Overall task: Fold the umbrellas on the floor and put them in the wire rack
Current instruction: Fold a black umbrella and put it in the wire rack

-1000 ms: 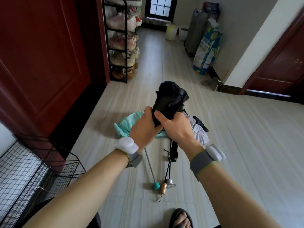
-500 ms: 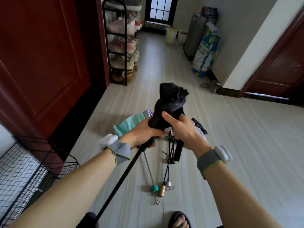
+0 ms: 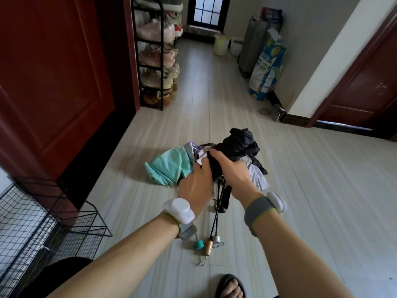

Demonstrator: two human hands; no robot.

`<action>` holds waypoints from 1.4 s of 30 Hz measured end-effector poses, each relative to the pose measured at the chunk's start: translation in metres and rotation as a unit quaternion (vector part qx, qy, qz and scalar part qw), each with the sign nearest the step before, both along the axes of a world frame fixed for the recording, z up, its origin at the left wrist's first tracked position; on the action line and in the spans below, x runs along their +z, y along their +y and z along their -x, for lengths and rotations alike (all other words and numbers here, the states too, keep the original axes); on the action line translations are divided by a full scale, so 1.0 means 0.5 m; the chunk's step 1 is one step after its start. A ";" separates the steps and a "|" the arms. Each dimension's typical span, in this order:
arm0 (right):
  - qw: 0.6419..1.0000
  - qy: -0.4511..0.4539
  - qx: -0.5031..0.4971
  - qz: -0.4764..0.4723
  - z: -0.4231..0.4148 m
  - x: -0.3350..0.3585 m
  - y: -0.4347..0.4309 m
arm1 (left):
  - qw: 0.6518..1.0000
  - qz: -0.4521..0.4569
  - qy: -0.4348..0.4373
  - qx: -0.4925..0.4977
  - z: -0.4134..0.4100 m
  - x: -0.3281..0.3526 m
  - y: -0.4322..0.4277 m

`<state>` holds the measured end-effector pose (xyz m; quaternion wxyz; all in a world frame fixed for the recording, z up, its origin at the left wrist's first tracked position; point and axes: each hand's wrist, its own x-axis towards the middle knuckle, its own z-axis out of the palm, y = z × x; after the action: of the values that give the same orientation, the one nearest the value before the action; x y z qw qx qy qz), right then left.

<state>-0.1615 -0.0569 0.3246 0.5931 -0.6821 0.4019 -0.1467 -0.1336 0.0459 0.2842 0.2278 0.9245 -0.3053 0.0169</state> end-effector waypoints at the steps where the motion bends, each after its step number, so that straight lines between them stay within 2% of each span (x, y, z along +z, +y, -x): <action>1: 0.999 -0.023 -0.007 -0.029 0.006 0.000 -0.015 | 0.997 0.036 0.055 -0.042 0.002 0.011 0.005; 2: 0.997 -0.048 -0.004 -0.059 0.012 0.003 -0.030 | 0.980 0.093 0.157 -0.085 0.000 0.031 0.011; 3: 0.994 -0.070 0.009 -0.089 0.019 0.005 -0.043 | 0.942 0.153 0.275 -0.115 -0.006 0.049 0.020; 5: 0.982 -0.095 0.058 -0.150 0.032 0.013 -0.059 | 0.840 0.239 0.465 -0.147 -0.020 0.082 0.039; 6: 0.976 -0.105 0.087 -0.172 0.034 0.018 -0.058 | 0.786 0.244 0.543 -0.164 -0.021 0.093 0.048; 8: 0.967 -0.115 0.126 -0.189 0.030 0.028 -0.051 | 0.700 0.227 0.649 -0.191 -0.013 0.096 0.056; 9: 0.970 -0.111 0.132 -0.173 0.027 0.031 -0.048 | 0.694 0.229 0.658 -0.180 -0.006 0.091 0.053; 10: 0.976 -0.105 0.126 -0.146 0.026 0.035 -0.044 | 0.717 0.232 0.639 -0.154 -0.001 0.084 0.046; 13: 0.990 -0.079 0.083 -0.085 0.031 0.036 -0.047 | 0.822 0.211 0.522 -0.086 0.011 0.063 0.024; 17: 0.995 -0.046 0.059 -0.066 0.039 0.029 -0.049 | 0.913 0.153 0.375 -0.043 0.026 0.032 0.005; 20: 0.999 -0.023 0.033 -0.026 0.038 0.024 -0.051 | 0.946 0.121 0.299 0.005 0.036 0.024 -0.013; 23: 0.997 -0.019 -0.024 -0.069 0.028 0.009 -0.059 | 0.981 0.047 0.187 -0.009 0.038 0.027 -0.035; 26: 0.988 -0.040 -0.063 -0.132 0.023 -0.005 -0.068 | 0.994 0.040 0.090 -0.048 0.031 0.021 -0.050; 30: 0.966 -0.092 -0.066 -0.231 0.020 -0.018 -0.070 | 0.997 0.004 0.052 -0.050 0.012 0.005 -0.062; 34: 0.949 -0.140 -0.020 -0.282 0.016 -0.008 -0.070 | 0.990 0.037 0.136 -0.028 -0.007 0.027 -0.060; 39: 0.949 -0.135 -0.010 -0.284 0.024 0.025 -0.069 | 0.964 0.102 0.241 -0.043 -0.033 0.063 -0.051; 42: 0.969 -0.104 -0.016 -0.225 0.015 0.033 -0.055 | 0.970 0.105 0.217 -0.018 -0.037 0.066 -0.049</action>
<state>-0.1692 -0.0844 0.3412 0.7675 -0.5053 0.3718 -0.1319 -0.1152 0.0213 0.3172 0.3850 0.8711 -0.2618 -0.1562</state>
